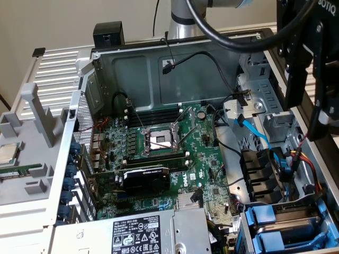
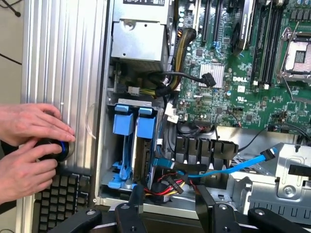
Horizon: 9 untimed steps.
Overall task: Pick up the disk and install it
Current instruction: 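Insert the first disk wire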
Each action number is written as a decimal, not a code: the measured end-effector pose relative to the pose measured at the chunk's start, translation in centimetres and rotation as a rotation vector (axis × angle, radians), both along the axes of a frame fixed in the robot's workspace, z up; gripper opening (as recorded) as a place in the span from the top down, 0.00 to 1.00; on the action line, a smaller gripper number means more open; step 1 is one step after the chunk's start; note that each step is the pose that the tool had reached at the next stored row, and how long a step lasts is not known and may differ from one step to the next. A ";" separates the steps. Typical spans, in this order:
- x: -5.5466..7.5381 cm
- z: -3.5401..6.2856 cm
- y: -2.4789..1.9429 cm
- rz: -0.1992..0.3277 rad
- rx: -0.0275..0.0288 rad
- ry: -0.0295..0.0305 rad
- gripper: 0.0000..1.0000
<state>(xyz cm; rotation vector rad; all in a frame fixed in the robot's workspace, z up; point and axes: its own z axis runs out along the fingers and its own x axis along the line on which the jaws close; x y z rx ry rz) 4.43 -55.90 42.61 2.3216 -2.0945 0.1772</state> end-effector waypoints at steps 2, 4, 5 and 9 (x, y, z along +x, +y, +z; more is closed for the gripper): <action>0.2 0.00 -0.02 0.002 0.0024 0.0098 0.45; 0.4 0.01 -0.07 0.002 0.0061 0.0220 0.45; 0.5 0.01 -0.11 0.002 0.0086 0.0279 0.45; 0.8 0.01 -0.48 0.003 0.0244 0.0468 0.45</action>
